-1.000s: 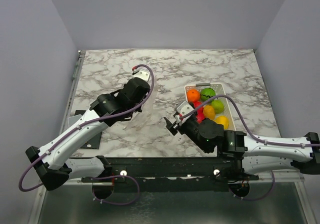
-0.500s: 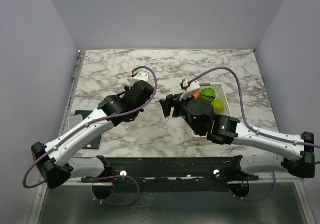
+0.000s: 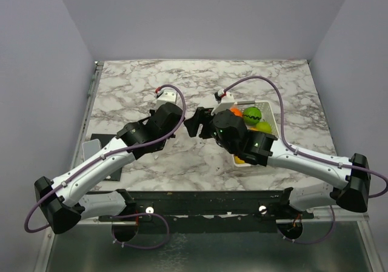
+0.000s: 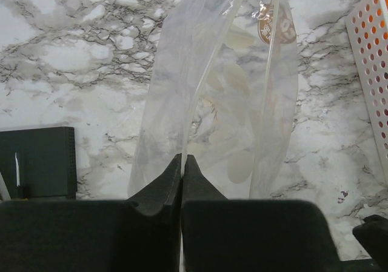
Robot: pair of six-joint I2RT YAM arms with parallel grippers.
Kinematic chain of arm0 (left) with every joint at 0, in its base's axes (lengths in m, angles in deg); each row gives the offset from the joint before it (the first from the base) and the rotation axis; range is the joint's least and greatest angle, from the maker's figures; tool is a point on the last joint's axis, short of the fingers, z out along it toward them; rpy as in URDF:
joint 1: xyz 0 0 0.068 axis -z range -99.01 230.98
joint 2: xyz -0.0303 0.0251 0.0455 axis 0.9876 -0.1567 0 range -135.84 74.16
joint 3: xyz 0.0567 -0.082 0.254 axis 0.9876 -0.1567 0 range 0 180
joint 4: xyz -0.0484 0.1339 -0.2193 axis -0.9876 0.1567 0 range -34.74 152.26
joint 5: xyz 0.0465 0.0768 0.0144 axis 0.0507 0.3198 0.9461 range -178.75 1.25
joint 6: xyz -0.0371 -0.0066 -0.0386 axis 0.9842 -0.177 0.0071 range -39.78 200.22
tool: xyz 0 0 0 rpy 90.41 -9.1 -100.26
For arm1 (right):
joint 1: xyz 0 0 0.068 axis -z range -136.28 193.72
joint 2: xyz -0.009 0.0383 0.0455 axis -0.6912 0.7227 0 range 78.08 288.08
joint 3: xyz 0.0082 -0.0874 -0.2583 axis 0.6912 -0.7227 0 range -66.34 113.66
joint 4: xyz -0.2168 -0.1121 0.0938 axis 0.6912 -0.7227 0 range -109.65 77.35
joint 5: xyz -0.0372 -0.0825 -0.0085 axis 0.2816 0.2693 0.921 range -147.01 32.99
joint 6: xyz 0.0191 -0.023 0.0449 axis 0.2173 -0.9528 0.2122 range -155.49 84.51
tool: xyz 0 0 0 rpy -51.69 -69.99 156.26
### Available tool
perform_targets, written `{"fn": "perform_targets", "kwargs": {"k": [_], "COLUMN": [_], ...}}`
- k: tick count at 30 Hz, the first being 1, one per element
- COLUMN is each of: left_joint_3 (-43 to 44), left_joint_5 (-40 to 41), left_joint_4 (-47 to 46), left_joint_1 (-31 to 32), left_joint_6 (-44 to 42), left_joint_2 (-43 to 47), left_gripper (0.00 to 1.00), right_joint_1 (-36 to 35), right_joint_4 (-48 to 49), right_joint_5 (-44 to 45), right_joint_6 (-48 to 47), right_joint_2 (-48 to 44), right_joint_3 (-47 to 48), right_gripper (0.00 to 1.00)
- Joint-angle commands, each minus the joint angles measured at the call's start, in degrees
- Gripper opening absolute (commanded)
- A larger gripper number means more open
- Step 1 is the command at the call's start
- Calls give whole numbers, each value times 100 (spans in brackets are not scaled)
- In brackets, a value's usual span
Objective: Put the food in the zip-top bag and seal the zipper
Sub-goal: Open the zipper of the food storage bag.
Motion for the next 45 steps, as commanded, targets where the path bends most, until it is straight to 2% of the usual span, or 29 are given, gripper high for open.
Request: {"fn": "perform_targets", "kwargs": {"k": [1, 13, 32, 35, 43, 45], "left_joint_3": [-133, -296, -363, -372, -417, -404], "left_joint_5": [-298, -658, -633, -574, -423, -366], "left_joint_4": [-258, -452, -647, -661, -656, -652], "left_joint_1": [11, 15, 17, 16, 11, 12], "left_joint_6": [134, 267, 534, 562, 535, 498], "left_joint_2": [174, 223, 508, 544, 566, 537], "left_gripper": [0, 0, 0, 0, 0, 2], "right_joint_1": [46, 133, 341, 338, 334, 335], "right_joint_4": [-13, -26, -204, -222, -318, -345], "right_joint_5": [-246, -299, -586, -591, -498, -506], "right_joint_6": [595, 865, 1022, 1018, 911, 831], "right_joint_2": [133, 527, 1110, 1115, 982, 952], "right_joint_3": [173, 501, 714, 663, 526, 514], "right_gripper": [72, 71, 56, 48, 1, 1]}}
